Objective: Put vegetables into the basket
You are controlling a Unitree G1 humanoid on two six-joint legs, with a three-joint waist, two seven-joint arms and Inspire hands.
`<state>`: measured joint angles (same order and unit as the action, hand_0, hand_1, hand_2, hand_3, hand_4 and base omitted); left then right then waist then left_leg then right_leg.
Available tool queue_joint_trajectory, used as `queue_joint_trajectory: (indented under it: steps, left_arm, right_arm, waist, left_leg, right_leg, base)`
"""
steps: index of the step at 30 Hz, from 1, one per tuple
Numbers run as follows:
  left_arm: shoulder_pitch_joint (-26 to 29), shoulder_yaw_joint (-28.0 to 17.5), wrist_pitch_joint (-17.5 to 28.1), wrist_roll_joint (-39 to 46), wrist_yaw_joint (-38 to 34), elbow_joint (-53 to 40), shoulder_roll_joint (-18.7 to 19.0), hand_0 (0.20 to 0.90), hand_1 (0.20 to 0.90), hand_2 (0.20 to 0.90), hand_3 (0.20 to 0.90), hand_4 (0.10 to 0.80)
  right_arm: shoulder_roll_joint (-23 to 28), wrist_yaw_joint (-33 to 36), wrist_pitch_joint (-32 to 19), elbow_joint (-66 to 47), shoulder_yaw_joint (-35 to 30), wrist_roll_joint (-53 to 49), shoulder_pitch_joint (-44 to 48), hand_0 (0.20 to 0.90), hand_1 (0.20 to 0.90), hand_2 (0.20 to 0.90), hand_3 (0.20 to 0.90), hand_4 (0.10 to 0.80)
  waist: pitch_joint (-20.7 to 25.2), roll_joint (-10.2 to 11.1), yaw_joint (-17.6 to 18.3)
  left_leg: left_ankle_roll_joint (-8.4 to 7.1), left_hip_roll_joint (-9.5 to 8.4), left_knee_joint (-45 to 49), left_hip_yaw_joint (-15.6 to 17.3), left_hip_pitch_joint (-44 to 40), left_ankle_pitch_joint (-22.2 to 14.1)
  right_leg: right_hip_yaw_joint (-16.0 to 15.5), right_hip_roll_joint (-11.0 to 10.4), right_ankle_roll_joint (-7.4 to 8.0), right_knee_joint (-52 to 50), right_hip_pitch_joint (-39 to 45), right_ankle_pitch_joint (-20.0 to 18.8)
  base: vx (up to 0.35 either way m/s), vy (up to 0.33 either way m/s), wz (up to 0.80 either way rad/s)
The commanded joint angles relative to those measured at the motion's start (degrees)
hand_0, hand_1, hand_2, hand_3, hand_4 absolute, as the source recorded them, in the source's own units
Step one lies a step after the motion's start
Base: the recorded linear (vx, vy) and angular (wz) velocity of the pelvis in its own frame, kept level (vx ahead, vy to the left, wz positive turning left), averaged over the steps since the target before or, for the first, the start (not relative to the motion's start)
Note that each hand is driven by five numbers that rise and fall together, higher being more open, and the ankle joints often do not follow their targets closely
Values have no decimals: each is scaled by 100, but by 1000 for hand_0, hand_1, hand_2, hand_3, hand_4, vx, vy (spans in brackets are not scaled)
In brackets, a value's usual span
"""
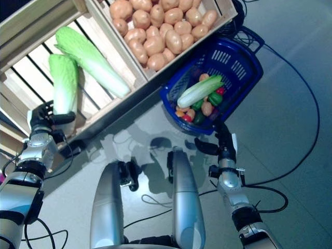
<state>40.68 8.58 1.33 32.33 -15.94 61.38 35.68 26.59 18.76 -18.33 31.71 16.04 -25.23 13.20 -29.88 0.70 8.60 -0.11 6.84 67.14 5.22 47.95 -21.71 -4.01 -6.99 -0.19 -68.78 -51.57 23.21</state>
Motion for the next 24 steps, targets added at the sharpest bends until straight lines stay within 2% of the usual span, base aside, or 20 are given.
queue_joint_trajectory:
  steps: [1,7,8,9,13,15,16,18,19,21,23,24]
  left_arm:
    - [-392,126,74,-16,12,3,-54,300,300,300,300,400]
    - [-785,62,268,-23,-24,-276,-152,300,300,300,300,400]
    - [-866,41,315,-42,-43,-335,-173,300,300,300,300,400]
    - [-978,19,392,-92,-64,-388,-215,300,300,300,300,400]
    - [-1396,-109,689,-349,-628,-629,-361,300,300,300,300,400]
    - [-1719,-304,1032,-444,-1099,-800,-553,300,300,300,300,400]
    - [-1753,-327,1032,-448,-1119,-823,-580,300,300,300,300,400]
    - [-2146,-552,1386,-296,-1383,-1007,-929,300,300,300,300,400]
    - [-2270,-624,1467,-273,-1376,-1044,-1035,300,300,300,300,400]
    - [-2704,-827,1786,-278,-1489,-1372,-1475,300,300,300,300,400]
    - [-2755,-831,1828,-284,-1490,-1425,-1525,300,300,300,300,400]
    - [-2972,-824,2013,-424,-1549,-1734,-1730,300,300,300,300,400]
  right_arm:
    - [61,117,-415,-517,-274,-145,80,900,900,900,900,800]
    - [-111,133,-459,-489,-234,-128,-147,900,900,900,900,800]
    - [-146,118,-457,-495,-232,-144,-190,900,900,900,900,800]
    - [-191,111,-480,-498,-218,-147,-261,900,900,900,900,800]
    - [-348,84,-564,-530,-206,-112,-511,900,900,900,900,800]
    - [-503,160,-707,-542,-224,-76,-695,900,900,900,900,800]
    - [-515,170,-724,-543,-228,-84,-712,900,900,900,900,800]
    - [-694,127,-784,-544,-283,-70,-897,900,900,900,900,800]
    - [-742,61,-776,-545,-294,-94,-950,900,900,900,900,800]
    - [-972,-183,-686,-655,-338,-386,-1109,900,900,900,900,800]
    - [-997,-220,-688,-680,-339,-447,-1133,900,900,900,900,800]
    - [-1114,-336,-696,-766,-402,-588,-1208,900,900,900,900,800]
  waist:
    - [210,156,-37]
    - [535,76,-100]
    - [616,66,-113]
    - [694,52,-130]
    - [1011,38,-231]
    - [1254,55,-311]
    - [1274,54,-317]
    - [1559,21,-383]
    - [1616,7,-397]
    - [1937,-52,-473]
    - [1948,-61,-479]
    - [2061,-82,-545]
  left_leg:
    - [75,3,-413,209,-816,-34]
    - [-31,9,-1507,249,-1644,393]
    - [-16,13,-1825,277,-1741,653]
    - [-32,-4,-2039,266,-1899,743]
    - [-94,-78,-3002,186,-2609,1074]
    - [-138,-215,-3667,143,-3133,1298]
    - [-141,-225,-3733,139,-3190,1321]
    - [-177,-310,-4346,92,-3669,1531]
    - [-189,-331,-4471,90,-3809,1555]
    - [-217,-445,-5179,68,-4266,1778]
    - [-223,-457,-5283,55,-4350,1820]
    - [-229,-527,-5722,-34,-4605,1953]
  right_leg:
    - [11,-77,14,726,932,-383]
    - [-28,-178,82,1492,1641,-614]
    - [-56,-187,47,1770,1737,-838]
    - [-67,-193,57,1946,1893,-902]
    - [-145,-219,116,2824,2656,-1142]
    - [-272,-222,168,3562,3252,-1331]
    - [-284,-220,171,3629,3314,-1347]
    - [-404,-192,192,4367,3897,-1520]
    - [-426,-181,197,4517,4065,-1534]
    - [-499,-100,234,5315,4622,-1749]
    - [-508,-84,240,5413,4715,-1785]
    - [-513,-36,280,5903,5050,-1943]
  base:
    - [51,-2,3]
    - [66,-18,-1]
    - [23,-34,0]
    - [48,-52,2]
    - [126,-67,3]
    - [118,-101,4]
    - [123,-86,3]
    - [173,-92,7]
    - [201,-103,6]
    - [173,-104,6]
    - [69,-74,12]
    - [53,-107,9]
